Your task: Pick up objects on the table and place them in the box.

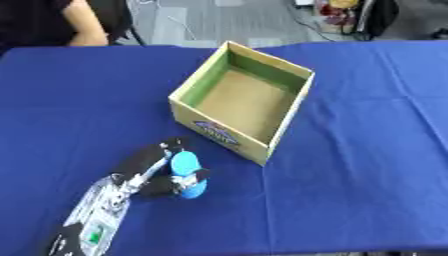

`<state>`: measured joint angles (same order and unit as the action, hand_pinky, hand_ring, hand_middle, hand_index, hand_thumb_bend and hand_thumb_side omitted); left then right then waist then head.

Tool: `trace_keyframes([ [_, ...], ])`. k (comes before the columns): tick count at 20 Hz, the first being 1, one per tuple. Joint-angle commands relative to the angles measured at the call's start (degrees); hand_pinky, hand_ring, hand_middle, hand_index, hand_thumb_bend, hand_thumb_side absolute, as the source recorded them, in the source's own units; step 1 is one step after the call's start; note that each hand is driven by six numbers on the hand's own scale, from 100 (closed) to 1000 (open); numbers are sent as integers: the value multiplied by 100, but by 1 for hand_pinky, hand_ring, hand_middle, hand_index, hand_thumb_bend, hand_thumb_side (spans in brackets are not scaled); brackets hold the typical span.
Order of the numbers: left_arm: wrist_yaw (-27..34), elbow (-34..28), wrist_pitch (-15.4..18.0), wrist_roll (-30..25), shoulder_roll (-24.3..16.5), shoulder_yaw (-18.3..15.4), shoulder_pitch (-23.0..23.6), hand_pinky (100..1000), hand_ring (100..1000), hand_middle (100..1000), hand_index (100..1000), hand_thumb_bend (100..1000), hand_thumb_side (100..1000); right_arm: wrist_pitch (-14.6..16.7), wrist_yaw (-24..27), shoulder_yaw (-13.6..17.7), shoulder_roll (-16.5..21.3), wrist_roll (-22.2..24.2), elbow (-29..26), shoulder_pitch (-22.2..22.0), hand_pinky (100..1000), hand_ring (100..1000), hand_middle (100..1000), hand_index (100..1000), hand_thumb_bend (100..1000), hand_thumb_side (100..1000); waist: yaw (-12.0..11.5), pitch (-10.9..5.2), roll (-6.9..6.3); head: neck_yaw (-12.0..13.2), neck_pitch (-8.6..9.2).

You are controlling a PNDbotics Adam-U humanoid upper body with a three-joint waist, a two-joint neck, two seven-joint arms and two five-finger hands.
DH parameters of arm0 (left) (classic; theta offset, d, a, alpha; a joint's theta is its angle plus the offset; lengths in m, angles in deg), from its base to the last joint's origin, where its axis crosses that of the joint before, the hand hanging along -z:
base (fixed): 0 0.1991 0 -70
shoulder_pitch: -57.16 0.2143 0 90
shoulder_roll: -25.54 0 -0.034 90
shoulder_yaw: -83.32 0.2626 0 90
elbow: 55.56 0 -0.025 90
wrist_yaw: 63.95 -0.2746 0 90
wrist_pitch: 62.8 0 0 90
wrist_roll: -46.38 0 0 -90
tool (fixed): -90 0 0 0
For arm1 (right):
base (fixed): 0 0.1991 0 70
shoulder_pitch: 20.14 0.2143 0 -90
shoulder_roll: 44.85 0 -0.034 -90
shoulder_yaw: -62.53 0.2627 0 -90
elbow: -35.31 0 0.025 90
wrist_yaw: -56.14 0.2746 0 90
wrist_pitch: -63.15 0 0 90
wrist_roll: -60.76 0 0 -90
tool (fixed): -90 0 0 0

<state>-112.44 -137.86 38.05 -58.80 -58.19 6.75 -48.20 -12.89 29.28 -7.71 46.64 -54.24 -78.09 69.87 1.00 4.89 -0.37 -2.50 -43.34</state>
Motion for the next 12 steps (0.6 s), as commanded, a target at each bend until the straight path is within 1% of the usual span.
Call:
trace_keyframes([
  [1, 47, 37, -103, 45, -89, 18, -5, 874, 826, 907, 744, 142, 914, 7, -3, 41, 62, 11, -119, 49, 833, 739, 867, 948, 100, 857, 2, -38, 4, 18, 45],
  [2, 57, 45, -135, 71, -86, 19, -2, 875, 828, 909, 767, 234, 932, 7, -3, 42, 61, 10, -119, 49, 833, 739, 867, 948, 100, 857, 3, -37, 4, 18, 45],
  [3, 65, 53, -163, 94, -84, 22, 0, 874, 825, 906, 721, 100, 900, 6, -3, 42, 61, 10, -119, 49, 833, 739, 867, 948, 100, 857, 3, -36, 4, 18, 44],
  [4, 75, 61, -188, 117, -82, 25, 2, 873, 824, 906, 711, 100, 895, 5, -3, 43, 60, 9, -119, 48, 833, 739, 867, 948, 100, 857, 3, -36, 4, 17, 43],
  [5, 86, 69, -216, 143, -78, 26, 4, 872, 820, 904, 659, 100, 859, 4, -3, 44, 60, 9, -119, 48, 833, 739, 867, 948, 100, 857, 3, -36, 3, 17, 43],
  [6, 106, 82, -250, 173, -73, 27, 7, 872, 821, 904, 673, 100, 868, 5, -3, 43, 59, 10, -119, 47, 833, 739, 867, 948, 100, 857, 3, -36, 3, 18, 44],
  [7, 138, 97, -277, 194, -67, 34, 10, 870, 817, 904, 616, 100, 799, 5, -2, 43, 59, 10, -119, 47, 833, 739, 867, 948, 100, 857, 3, -37, 3, 18, 46],
  [8, 168, 115, -301, 205, -63, 41, 11, 870, 816, 904, 586, 100, 751, 5, -2, 44, 59, 10, -119, 47, 833, 739, 867, 948, 100, 857, 4, -37, 3, 17, 49],
  [10, 221, 148, -334, 207, -56, 53, 13, 869, 814, 903, 563, 100, 712, 6, -1, 44, 58, 11, -119, 47, 833, 739, 867, 948, 100, 857, 4, -37, 3, 16, 51],
  [11, 251, 165, -349, 203, -52, 56, 13, 867, 811, 901, 514, 100, 629, 6, 0, 44, 58, 11, -119, 46, 833, 739, 867, 948, 100, 857, 4, -37, 4, 16, 52],
  [12, 282, 180, -363, 201, -50, 58, 14, 867, 811, 901, 514, 100, 629, 6, 1, 43, 59, 12, -119, 46, 833, 739, 867, 948, 100, 857, 3, -37, 4, 16, 53],
])
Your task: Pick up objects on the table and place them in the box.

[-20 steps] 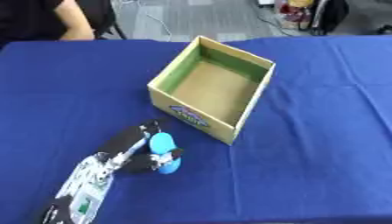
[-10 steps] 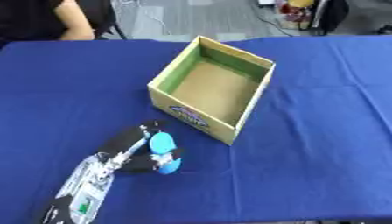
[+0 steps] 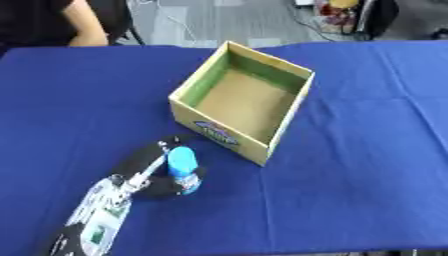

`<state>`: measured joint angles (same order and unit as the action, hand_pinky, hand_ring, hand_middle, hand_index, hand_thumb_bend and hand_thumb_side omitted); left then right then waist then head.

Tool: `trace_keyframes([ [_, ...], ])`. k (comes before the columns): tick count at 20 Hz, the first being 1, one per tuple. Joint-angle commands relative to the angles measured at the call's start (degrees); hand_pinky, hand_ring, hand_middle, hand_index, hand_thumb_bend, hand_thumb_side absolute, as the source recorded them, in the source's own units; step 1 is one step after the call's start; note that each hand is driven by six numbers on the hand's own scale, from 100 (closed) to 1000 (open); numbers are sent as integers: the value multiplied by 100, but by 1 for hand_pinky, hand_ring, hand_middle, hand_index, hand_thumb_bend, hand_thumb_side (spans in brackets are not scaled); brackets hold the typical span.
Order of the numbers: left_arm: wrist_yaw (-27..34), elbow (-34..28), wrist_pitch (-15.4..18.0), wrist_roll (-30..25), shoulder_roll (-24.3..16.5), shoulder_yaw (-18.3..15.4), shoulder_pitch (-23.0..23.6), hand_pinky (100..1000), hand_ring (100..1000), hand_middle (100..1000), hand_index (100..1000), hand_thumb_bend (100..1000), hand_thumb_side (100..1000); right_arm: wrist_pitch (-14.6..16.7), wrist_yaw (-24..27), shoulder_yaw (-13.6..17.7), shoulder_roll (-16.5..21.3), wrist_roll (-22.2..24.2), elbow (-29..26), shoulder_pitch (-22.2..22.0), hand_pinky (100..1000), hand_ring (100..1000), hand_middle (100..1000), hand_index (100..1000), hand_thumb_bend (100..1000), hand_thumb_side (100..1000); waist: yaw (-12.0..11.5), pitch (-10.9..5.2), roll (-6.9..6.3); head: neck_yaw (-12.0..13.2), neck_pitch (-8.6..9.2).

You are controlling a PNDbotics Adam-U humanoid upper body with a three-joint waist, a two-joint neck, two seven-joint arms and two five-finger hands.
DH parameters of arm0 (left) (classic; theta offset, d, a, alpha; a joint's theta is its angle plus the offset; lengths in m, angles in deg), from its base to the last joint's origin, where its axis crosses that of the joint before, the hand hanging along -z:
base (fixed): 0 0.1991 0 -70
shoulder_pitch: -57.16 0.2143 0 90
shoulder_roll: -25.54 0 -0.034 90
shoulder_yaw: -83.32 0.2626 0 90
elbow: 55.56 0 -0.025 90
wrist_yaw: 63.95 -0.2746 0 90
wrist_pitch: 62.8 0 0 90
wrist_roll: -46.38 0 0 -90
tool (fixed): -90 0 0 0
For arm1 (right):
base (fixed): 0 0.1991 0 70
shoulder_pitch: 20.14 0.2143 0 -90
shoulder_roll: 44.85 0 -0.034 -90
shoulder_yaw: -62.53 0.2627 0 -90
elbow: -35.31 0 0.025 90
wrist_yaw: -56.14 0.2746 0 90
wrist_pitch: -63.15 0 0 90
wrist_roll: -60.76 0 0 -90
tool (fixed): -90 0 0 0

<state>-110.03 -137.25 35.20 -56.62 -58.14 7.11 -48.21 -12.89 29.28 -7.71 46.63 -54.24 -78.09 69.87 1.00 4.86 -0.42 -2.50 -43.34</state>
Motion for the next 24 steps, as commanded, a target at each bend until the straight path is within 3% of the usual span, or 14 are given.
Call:
trace_keyframes([
  [1, 64, 127, -88, -18, -54, 25, 14, 866, 809, 900, 503, 100, 606, 7, 1, 43, 60, 12, -119, 46, 833, 739, 867, 948, 100, 856, 3, -33, 8, 16, 53],
  [7, 160, 131, -134, -1, -46, 11, 29, 869, 808, 905, 485, 100, 610, 5, 3, 44, 57, 15, -119, 45, 833, 739, 867, 948, 100, 857, 4, -32, 10, 14, 59],
  [11, 348, -335, -343, 216, -74, -381, 197, 872, 810, 903, 476, 100, 600, -4, -2, 60, 50, 5, -119, 48, 833, 739, 867, 948, 100, 856, 0, -32, 10, -12, 64],
  [18, 512, -1482, -1083, 863, -405, -1347, 600, 872, 811, 891, 475, 100, 571, -26, -22, 85, 55, -15, -119, 29, 833, 739, 866, 948, 100, 856, -52, -37, 4, -98, 75],
  [24, 682, -1764, -1312, 956, -529, -1533, 458, 875, 812, 889, 477, 100, 570, -46, -23, 88, 62, -12, -119, 25, 833, 739, 866, 948, 100, 856, -71, -44, 16, -88, 92],
])
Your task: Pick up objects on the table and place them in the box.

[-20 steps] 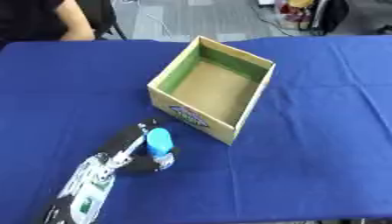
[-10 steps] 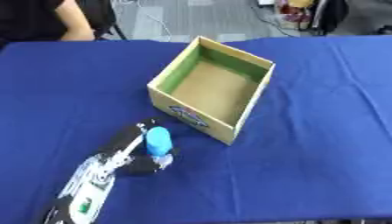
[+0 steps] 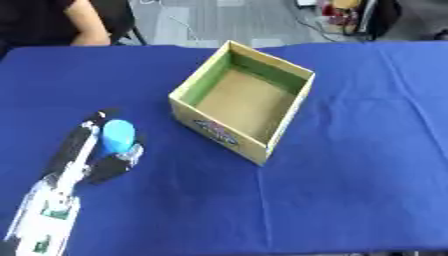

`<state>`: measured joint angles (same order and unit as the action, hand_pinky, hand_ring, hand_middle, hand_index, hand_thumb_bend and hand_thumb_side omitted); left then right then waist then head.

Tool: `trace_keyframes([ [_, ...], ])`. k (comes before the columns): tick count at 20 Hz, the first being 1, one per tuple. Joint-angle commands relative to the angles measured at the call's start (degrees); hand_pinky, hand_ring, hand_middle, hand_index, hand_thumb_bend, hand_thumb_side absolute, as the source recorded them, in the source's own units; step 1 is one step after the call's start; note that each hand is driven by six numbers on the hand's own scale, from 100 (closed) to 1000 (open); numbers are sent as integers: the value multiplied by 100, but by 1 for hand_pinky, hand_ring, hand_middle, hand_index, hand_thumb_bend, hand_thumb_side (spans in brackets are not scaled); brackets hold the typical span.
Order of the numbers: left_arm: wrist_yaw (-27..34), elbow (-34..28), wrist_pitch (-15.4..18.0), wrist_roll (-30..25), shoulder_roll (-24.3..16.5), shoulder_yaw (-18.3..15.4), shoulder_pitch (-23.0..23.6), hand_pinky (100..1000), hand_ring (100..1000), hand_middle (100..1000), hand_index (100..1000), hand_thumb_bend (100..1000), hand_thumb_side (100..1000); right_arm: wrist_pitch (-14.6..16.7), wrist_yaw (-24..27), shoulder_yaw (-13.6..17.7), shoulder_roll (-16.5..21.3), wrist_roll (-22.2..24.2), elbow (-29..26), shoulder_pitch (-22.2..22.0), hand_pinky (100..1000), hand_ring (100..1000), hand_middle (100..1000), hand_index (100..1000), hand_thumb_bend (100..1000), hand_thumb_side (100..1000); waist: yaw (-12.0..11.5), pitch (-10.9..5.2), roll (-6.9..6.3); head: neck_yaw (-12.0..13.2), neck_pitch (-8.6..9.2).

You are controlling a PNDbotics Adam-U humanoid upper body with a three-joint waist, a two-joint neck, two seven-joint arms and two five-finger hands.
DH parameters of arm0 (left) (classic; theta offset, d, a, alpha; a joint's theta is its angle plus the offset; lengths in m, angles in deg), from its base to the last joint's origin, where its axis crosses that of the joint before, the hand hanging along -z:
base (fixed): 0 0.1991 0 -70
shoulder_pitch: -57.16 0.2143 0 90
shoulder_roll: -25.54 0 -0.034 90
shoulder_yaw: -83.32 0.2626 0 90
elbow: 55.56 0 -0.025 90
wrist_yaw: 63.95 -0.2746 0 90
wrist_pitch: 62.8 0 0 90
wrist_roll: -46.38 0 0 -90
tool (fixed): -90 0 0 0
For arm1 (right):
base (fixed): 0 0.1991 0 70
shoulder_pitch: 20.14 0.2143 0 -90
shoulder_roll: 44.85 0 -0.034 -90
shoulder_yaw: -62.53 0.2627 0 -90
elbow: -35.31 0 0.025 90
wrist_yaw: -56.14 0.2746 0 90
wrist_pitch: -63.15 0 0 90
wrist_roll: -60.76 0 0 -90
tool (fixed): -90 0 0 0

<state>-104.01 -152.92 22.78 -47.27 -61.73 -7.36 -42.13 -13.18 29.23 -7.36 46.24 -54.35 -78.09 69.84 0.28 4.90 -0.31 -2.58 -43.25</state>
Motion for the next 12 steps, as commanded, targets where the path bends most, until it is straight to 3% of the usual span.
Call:
trace_keyframes([
  [1, 105, -195, -77, 10, -187, -87, -182, 875, 812, 889, 477, 100, 569, -19, -18, 54, 101, -1, -119, 28, 833, 739, 866, 948, 100, 856, 1, -48, 5, -81, 84],
  [6, 326, -44, -38, -97, -302, 54, -832, 871, 809, 883, 473, 100, 574, -22, -14, 41, 107, 19, -119, 5, 833, 738, 866, 948, 100, 856, 10, -64, -14, -90, 61],
  [12, 624, 606, 67, -336, -8, 420, -2049, 871, 809, 884, 472, 100, 584, -31, -1, 33, 107, 41, -119, -21, 833, 738, 866, 948, 100, 856, 39, -89, -11, -81, 53],
])
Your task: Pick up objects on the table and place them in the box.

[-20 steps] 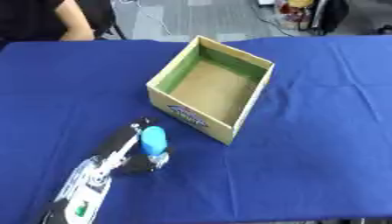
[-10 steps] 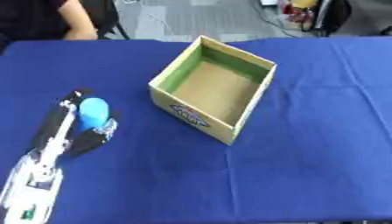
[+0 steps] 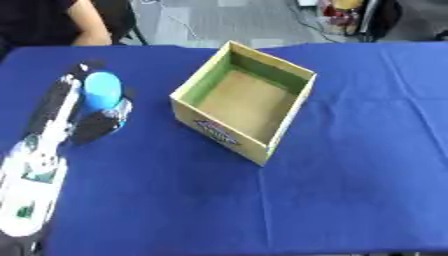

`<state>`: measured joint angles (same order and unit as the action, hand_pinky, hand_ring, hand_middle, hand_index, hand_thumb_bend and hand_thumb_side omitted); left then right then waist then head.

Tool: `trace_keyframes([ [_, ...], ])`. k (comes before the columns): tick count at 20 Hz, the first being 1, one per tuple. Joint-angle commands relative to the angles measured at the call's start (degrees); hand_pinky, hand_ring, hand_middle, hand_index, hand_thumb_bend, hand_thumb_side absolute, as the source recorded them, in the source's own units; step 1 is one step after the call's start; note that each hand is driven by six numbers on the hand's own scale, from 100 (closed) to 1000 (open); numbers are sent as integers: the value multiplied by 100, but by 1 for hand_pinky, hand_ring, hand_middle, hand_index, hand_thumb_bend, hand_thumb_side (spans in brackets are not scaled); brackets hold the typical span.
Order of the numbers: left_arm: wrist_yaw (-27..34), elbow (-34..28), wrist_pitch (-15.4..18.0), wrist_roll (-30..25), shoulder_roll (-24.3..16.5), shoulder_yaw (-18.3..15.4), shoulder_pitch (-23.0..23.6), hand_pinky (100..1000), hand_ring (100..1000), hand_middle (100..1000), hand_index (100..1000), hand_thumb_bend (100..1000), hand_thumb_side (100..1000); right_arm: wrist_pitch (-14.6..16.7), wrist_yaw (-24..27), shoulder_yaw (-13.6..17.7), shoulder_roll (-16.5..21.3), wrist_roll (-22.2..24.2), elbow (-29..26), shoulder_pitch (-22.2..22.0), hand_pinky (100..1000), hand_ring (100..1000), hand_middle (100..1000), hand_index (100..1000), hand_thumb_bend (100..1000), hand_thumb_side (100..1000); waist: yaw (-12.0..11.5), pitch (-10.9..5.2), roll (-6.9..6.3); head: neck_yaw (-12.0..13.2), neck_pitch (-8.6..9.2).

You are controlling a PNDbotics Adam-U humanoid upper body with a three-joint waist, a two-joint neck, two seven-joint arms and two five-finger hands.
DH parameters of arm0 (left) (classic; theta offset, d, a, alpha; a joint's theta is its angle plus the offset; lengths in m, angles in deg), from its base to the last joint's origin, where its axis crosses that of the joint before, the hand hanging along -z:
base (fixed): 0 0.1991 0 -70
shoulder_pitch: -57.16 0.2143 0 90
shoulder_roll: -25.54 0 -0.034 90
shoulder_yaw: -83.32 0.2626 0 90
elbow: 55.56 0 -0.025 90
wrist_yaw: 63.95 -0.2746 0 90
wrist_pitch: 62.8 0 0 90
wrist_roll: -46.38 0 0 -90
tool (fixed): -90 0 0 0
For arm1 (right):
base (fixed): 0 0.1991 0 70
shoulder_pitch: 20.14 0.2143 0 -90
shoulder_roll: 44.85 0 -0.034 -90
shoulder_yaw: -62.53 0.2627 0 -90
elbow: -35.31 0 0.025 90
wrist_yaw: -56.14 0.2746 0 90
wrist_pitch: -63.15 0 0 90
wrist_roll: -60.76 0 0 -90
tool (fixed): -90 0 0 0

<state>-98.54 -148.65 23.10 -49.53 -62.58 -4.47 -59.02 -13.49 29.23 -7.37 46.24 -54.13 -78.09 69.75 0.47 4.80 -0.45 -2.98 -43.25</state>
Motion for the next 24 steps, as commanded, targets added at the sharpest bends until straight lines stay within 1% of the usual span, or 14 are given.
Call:
trace_keyframes([
  [1, 73, 328, 56, -155, 144, 188, -559, 871, 809, 884, 472, 100, 585, -1, 2, 31, 107, 23, -119, -14, 833, 738, 866, 948, 100, 856, 25, -81, 3, -35, 51],
  [6, -65, 1111, 175, -280, 450, 385, -1385, 864, 800, 882, 476, 100, 582, 5, 25, 8, 98, 52, -119, -15, 834, 737, 865, 948, 100, 855, 76, -87, 3, 19, 45],
  [8, -163, 1580, 217, -333, 624, 461, -1722, 862, 796, 883, 478, 100, 582, 14, 39, -9, 90, 73, -119, -13, 834, 737, 866, 948, 100, 855, 109, -88, 6, 74, 40],
  [10, -281, 1985, 297, -314, 765, 485, -1930, 860, 794, 886, 479, 100, 586, 22, 50, -20, 83, 91, -119, -8, 834, 737, 865, 948, 100, 855, 130, -88, 11, 108, 39],
  [11, -350, 2210, 324, -295, 857, 495, -2026, 858, 792, 887, 480, 100, 666, 26, 56, -25, 81, 97, -119, -3, 834, 737, 866, 948, 100, 855, 144, -89, 14, 132, 36],
  [12, -430, 2445, 358, -263, 942, 503, -2116, 856, 789, 888, 482, 100, 592, 29, 62, -29, 78, 102, -119, 1, 834, 737, 865, 948, 100, 855, 155, -91, 17, 149, 35],
  [17, -885, 3419, 577, -19, 1274, 505, -2421, 852, 786, 885, 486, 100, 596, 40, 90, -54, 69, 136, -119, 17, 834, 737, 865, 948, 100, 855, 180, -103, 37, 202, 48],
  [18, -971, 3564, 626, 33, 1330, 502, -2449, 850, 782, 886, 490, 100, 610, 43, 95, -58, 67, 142, -119, 22, 834, 737, 865, 948, 100, 855, 185, -104, 41, 215, 52],
  [19, -1045, 3695, 676, 76, 1380, 499, -2467, 851, 785, 885, 487, 100, 597, 44, 100, -60, 65, 146, -119, 25, 834, 737, 865, 948, 100, 855, 188, -105, 43, 221, 55],
  [24, -1397, 4223, 844, 214, 1586, 491, -2486, 849, 780, 887, 499, 100, 643, 50, 113, -70, 57, 167, -119, 39, 834, 737, 865, 948, 100, 855, 195, -101, 57, 258, 64],
])
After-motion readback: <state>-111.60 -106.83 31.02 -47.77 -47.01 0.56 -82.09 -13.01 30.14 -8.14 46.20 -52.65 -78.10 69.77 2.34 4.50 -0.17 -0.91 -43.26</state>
